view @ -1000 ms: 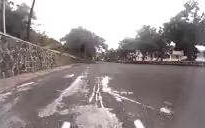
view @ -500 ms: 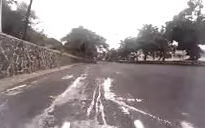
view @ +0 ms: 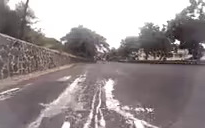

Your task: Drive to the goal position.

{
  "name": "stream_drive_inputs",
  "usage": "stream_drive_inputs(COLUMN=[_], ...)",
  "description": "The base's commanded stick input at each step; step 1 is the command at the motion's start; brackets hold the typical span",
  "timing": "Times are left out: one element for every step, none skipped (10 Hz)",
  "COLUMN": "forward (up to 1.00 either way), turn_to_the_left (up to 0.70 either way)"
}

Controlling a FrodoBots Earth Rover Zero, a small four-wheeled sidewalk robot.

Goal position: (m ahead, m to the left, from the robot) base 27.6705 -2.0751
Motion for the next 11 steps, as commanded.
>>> stream_drive_inputs(forward=[0.70, 0.70, 0.70, 0.70, 0.70, 0.70, 0.70, 0.70, 0.70, 0.70, 0.70], turn_to_the_left=[0.00, 0.00, -0.09, -0.34, -0.35, -0.35, -0.35, -0.35, -0.21, 0.00, 0.00])
